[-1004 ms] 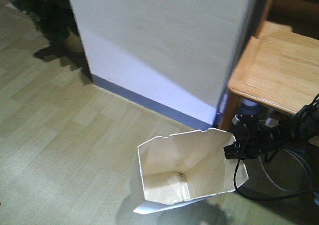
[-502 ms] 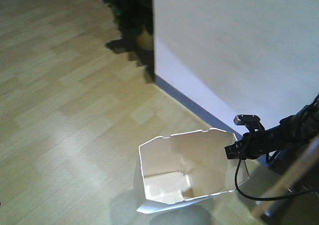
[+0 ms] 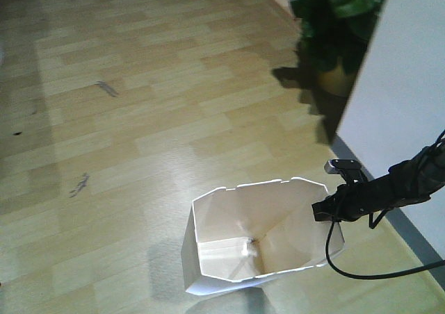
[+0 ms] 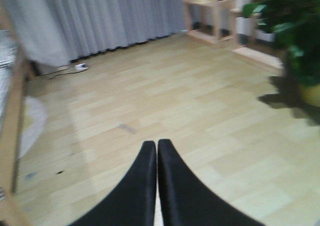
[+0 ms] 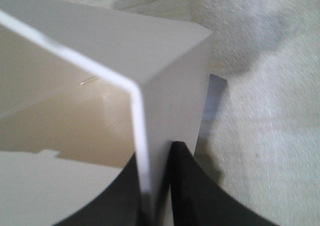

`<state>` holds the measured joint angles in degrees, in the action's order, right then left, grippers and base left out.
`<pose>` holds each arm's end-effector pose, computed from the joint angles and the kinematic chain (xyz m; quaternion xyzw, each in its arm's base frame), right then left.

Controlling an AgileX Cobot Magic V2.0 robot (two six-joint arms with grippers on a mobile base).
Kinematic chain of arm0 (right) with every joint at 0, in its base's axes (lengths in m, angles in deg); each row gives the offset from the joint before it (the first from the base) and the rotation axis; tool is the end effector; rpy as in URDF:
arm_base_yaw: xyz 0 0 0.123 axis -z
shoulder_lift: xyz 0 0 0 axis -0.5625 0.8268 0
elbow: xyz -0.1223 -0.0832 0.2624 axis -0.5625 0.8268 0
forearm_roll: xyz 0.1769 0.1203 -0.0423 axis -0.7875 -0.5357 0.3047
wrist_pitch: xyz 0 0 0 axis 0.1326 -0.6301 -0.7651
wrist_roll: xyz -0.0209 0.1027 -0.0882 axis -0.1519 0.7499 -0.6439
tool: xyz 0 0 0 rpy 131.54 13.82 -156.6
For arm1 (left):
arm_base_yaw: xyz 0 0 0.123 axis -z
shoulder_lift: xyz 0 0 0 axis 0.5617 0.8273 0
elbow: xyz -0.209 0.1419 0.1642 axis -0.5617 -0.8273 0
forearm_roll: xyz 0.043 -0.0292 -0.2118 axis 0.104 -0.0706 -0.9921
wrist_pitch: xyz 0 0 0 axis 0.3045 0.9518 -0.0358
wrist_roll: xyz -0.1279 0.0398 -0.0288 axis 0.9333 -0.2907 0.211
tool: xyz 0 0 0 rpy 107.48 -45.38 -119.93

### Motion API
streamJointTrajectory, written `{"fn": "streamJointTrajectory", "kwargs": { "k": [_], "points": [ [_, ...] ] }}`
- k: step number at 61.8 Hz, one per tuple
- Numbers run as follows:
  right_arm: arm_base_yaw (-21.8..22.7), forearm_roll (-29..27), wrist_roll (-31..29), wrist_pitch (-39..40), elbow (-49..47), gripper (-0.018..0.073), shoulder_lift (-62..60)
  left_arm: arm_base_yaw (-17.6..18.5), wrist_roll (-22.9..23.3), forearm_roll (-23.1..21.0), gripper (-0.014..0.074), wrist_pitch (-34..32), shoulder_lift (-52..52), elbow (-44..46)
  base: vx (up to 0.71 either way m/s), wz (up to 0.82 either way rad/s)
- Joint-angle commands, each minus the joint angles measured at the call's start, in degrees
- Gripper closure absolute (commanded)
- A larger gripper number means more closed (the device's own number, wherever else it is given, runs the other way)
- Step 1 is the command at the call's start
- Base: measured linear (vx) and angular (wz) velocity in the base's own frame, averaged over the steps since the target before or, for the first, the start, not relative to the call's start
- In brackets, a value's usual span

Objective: Move trash bin to bedside with robot
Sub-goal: 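Hold the bin in the right gripper while the base turns toward the bed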

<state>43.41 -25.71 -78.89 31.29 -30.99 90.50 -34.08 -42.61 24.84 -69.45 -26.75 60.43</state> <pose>0.3556 0.0110 -0.0555 -0.0995 0.9604 0.2332 0.1159 0.0491 0.0051 0.1718 0.0237 0.7698 0.0432 0.6364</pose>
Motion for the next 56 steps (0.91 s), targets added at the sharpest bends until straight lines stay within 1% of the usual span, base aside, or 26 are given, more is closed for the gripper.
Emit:
{"fn": "streamJointTrajectory", "kwargs": {
  "k": [1, 13, 25, 56],
  "points": [
    [0.2, -2.3, 0.8, -12.6, -0.6, 0.0566, -4.8, 0.3, 0.5, -0.2, 0.0602, -4.2, -0.6, -1.7, 0.21, 0.69],
    [0.2, -2.3, 0.8, -12.6, -0.6, 0.0566, -4.8, 0.3, 0.5, -0.2, 0.0602, -4.2, -0.6, -1.7, 0.23, 0.60],
    [0.2, -2.3, 0.8, -12.6, -0.6, 0.0566, -4.8, 0.3, 0.5, -0.2, 0.0602, -4.2, -0.6, -1.7, 0.27, 0.40],
    [0.2, -2.3, 0.8, -12.7, -0.6, 0.0566, -4.8, 0.3, 0.5, -0.2, 0.0602, -4.2, -0.6, -1.7, 0.35, 0.16]
  ]
}}
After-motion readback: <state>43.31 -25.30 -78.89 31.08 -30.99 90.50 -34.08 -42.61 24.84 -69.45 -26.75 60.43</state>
